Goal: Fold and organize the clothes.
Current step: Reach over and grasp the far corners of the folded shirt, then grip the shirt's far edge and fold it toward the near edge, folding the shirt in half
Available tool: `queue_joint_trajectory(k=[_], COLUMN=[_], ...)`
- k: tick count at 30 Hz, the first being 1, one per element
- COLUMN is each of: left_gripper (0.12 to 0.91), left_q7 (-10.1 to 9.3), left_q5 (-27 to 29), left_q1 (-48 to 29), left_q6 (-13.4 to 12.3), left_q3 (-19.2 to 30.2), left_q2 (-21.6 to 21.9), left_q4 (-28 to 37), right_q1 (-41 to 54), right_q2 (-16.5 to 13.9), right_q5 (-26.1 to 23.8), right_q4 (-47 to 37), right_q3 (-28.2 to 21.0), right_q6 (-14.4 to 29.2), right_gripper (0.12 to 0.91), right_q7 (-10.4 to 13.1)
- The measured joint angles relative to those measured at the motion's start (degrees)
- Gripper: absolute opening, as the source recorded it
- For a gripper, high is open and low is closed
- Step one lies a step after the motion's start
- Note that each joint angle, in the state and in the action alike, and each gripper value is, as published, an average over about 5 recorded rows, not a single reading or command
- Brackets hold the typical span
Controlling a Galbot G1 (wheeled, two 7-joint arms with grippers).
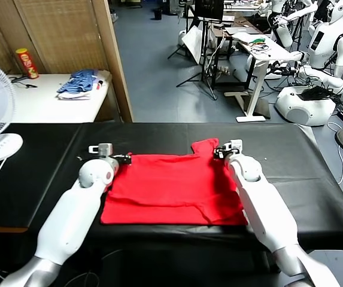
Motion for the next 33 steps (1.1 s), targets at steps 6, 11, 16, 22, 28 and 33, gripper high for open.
queue_joint_trajectory(k=[6,11,16,22,28,33], left_gripper=[0.133,0.133,0.133,0.133,0.133,0.133], left_q7=[-2.19,-3.35,-3.27,-2.91,-2.91,-2.88], left_q5=[-2.01,-2.28,-0.75,0.68,1.43,3.21], left_q1=[3.11,8.4,15.38,23.05,29.01,32.19], left_q6=[0.0,-0.03,-0.04,-0.06,-0.07,-0.1], left_q3=[-2.08,-4.27,-6.94,-10.32,-12.72,-13.34], left_q2=[2.07,4.25,6.42,7.73,7.93,7.58], left_q4=[-6.94,-15.33,-22.94,-30.33,-35.86,-38.22], right_q1=[-6.82,-12.48,-17.57,-23.1,-27.26,-29.45], right_q2=[-3.31,-6.34,-8.5,-10.26,-10.96,-10.99], right_q5=[2.34,4.12,4.48,5.34,4.55,2.76], right_q4=[10.54,18.59,25.22,31.56,35.92,37.1], right_q3=[2.47,4.32,5.17,5.87,6.14,6.13], right_q6=[1.5,1.51,-1.41,-6.17,-10.54,-11.05], right_gripper=[0.123,0.123,0.123,0.123,0.123,0.123], right_q7=[-1.23,-0.17,1.81,3.67,5.81,6.16])
